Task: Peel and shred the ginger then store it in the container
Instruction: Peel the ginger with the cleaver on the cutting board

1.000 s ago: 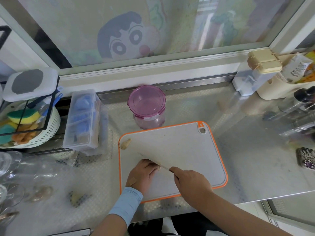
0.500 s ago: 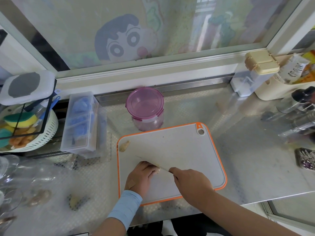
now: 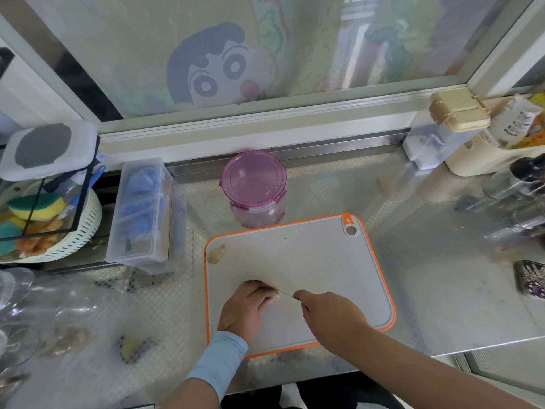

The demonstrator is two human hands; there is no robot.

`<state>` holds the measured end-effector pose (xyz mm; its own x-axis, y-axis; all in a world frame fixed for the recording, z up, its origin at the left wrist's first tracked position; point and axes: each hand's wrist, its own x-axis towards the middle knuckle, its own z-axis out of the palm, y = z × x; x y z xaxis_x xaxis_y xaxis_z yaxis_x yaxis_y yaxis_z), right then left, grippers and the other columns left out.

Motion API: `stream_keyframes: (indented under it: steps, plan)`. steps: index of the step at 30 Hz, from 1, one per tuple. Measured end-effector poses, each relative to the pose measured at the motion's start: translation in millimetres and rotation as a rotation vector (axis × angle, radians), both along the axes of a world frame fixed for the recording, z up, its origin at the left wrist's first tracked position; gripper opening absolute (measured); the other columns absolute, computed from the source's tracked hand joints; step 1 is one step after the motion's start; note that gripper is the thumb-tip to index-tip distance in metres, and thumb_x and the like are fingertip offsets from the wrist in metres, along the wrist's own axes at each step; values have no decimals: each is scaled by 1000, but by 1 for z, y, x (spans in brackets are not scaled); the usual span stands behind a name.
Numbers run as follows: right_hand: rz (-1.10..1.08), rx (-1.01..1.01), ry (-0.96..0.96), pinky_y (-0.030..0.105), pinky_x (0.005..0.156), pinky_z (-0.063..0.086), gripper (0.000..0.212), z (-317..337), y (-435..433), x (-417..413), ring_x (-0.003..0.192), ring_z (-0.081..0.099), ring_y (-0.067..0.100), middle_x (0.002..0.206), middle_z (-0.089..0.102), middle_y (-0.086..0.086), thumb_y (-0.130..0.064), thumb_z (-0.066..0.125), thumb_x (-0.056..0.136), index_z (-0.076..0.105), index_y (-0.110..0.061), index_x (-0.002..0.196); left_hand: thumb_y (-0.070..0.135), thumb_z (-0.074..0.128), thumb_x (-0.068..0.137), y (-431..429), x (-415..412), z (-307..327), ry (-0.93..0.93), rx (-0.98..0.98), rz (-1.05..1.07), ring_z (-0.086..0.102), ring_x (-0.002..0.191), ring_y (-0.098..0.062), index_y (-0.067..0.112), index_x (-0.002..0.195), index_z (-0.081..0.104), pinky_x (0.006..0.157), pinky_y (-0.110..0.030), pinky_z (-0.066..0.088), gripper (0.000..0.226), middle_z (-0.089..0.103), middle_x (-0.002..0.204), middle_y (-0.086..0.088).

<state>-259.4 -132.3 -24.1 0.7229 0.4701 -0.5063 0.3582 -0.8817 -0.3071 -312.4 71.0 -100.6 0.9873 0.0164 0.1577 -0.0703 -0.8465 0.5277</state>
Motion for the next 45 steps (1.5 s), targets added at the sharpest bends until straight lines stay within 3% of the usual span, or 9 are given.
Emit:
stream_keyframes:
  steps: [3, 11, 16, 19, 21, 28, 34, 45]
  plan:
    - [16, -9, 16, 40, 60, 57, 29, 0, -3, 2, 65, 62, 26, 74, 60, 3, -20, 33, 103, 46, -31, 126, 9, 80, 74, -1, -1, -2, 18, -21, 11, 56, 95, -6, 24, 84, 73, 73, -11, 46, 19, 67, 95, 11]
    - [15, 43, 46, 39, 59, 54, 27, -5, -3, 9, 64, 61, 25, 73, 60, 3, -27, 29, 104, 49, -29, 123, 20, 71, 81, 0, -1, -5, 28, -36, 27, 54, 97, -4, 27, 85, 72, 71, -13, 47, 8, 64, 98, 13]
    - [5, 53, 83, 40, 59, 53, 26, -7, -10, 11, 62, 59, 23, 73, 60, 3, -28, 30, 104, 50, -32, 121, 13, 80, 74, 1, 0, -6, 74, -47, 34, 55, 97, -3, 28, 86, 73, 74, -9, 42, 20, 65, 98, 12]
    - [-2, 48, 89, 39, 57, 51, 24, -14, -9, 11, 62, 59, 24, 72, 59, 4, -27, 31, 104, 48, -32, 119, 24, 67, 83, 0, 0, -4, 35, -52, 24, 55, 98, -4, 28, 87, 72, 75, -8, 40, 8, 64, 99, 13]
    - [-18, 65, 108, 38, 59, 50, 24, -19, -1, 13, 64, 58, 27, 74, 59, 5, -26, 30, 104, 47, -31, 121, 29, 56, 87, 0, -1, -4, 20, -56, 12, 56, 99, -4, 28, 89, 72, 74, -11, 44, 16, 64, 102, 15]
    - [-36, 85, 55, 32, 54, 36, 27, -25, 8, 7, 65, 50, 27, 70, 49, 2, -27, 29, 106, 46, -27, 127, 28, 55, 88, -2, -2, -2, -33, -59, -2, 57, 99, -6, 25, 87, 72, 73, -14, 48, 17, 64, 102, 15]
    - [-55, 79, 49, 37, 64, 51, 33, -19, 1, 2, 72, 61, 28, 79, 64, 2, -30, 28, 105, 42, -37, 134, 25, 57, 89, -4, -4, -6, -60, -70, 11, 57, 101, -9, 21, 90, 74, 82, -13, 45, 18, 65, 102, 10]
    - [-44, 66, 21, 36, 58, 47, 34, -4, -12, -12, 71, 61, 25, 79, 63, 1, -32, 28, 106, 40, -40, 137, 25, 56, 89, -5, -6, -6, -132, -29, -4, 58, 99, -12, 17, 89, 74, 81, -16, 48, 20, 68, 98, 4]
